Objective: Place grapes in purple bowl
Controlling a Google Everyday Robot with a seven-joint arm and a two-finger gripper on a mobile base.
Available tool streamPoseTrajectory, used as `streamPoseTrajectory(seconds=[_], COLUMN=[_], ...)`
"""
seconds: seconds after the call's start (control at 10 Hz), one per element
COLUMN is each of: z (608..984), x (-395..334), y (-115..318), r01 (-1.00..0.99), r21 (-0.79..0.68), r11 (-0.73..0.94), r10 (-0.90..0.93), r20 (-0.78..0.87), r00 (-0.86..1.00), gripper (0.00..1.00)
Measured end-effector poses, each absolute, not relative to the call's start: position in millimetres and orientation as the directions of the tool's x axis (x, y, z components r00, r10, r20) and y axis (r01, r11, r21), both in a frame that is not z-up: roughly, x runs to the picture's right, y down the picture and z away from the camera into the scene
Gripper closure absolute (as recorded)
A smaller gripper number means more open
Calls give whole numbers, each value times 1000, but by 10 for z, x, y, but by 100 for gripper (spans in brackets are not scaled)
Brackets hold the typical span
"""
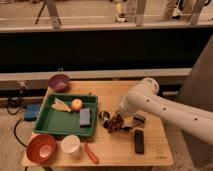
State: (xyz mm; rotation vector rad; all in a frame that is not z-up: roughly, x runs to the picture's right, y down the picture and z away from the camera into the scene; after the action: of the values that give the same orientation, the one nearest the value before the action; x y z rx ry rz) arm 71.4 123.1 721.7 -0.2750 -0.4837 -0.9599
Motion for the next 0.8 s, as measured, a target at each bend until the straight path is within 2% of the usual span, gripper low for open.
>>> streamPoseTrajectory(seconds=[0.5,0.8], z=[6649,6577], x=[45,-747], y=[407,0], r01=[853,859], r21=[107,183], r11=[511,478], r10=[-753,-774], r20=[534,551], r00=[384,313], gripper=[94,94])
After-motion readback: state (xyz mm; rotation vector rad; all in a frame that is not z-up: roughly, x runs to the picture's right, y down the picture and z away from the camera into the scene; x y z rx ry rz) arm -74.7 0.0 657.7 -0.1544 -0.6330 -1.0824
